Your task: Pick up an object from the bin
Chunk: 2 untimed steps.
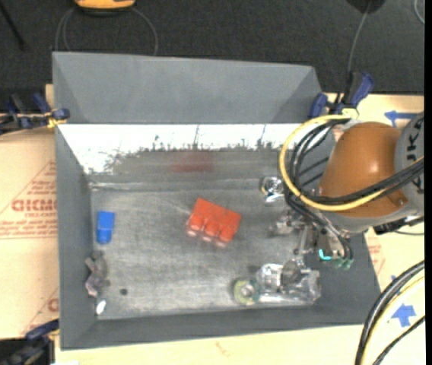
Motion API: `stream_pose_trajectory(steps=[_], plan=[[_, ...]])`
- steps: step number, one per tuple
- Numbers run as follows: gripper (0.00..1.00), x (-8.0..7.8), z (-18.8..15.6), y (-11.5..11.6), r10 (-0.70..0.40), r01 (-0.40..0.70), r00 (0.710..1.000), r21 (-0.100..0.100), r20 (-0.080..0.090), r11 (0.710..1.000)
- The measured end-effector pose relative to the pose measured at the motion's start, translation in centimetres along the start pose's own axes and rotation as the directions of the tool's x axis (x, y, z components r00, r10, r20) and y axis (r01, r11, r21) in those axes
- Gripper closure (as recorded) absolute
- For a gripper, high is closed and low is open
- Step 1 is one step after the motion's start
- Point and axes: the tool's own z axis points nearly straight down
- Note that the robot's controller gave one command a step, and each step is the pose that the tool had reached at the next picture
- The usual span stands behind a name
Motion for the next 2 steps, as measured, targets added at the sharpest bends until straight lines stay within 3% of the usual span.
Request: stream_pose_trajectory(steps=[1, 2], plan=[[0.0, -0.08, 6.27, -0.64, -0.249, 0.249, 0.968, 0.001, 0.01, 0.968], [1.0, 0.07, 6.14, -0.98, -0.251, 0.251, 0.968, 0.003, -0.001, 0.968]])
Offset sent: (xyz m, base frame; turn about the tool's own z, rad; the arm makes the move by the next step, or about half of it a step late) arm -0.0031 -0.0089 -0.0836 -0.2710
